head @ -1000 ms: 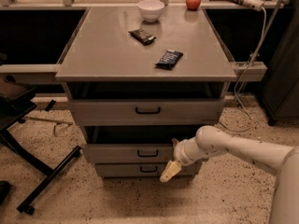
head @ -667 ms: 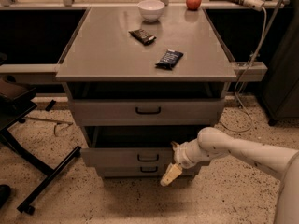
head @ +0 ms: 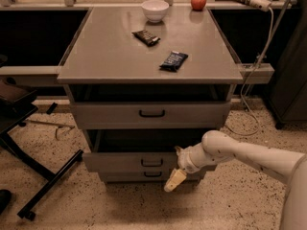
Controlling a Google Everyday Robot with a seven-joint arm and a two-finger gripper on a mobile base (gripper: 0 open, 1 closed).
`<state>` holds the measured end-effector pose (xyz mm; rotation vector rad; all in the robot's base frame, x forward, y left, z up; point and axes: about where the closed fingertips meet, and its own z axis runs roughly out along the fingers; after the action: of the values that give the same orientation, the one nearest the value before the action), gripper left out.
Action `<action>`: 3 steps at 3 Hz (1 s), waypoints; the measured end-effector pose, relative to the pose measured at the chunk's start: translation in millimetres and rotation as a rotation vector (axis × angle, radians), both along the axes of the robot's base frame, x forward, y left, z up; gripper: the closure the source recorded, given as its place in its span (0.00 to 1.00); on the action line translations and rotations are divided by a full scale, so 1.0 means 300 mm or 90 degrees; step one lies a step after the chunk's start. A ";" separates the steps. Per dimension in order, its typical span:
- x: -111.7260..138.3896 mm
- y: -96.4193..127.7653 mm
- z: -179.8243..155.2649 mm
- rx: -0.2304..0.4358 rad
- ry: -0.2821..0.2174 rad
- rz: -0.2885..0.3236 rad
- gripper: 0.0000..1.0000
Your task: Open middle drawer
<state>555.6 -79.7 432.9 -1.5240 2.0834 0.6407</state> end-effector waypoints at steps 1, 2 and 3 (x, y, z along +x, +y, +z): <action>0.000 0.000 0.008 0.000 0.000 0.000 0.00; -0.051 0.009 0.016 0.009 0.019 0.002 0.00; -0.052 0.009 0.016 0.009 0.019 0.002 0.00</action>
Offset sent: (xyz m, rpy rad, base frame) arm -0.1503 0.0209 0.0011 0.1254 0.2791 0.0218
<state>540.1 -77.0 437.8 -1.5193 2.0951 0.6816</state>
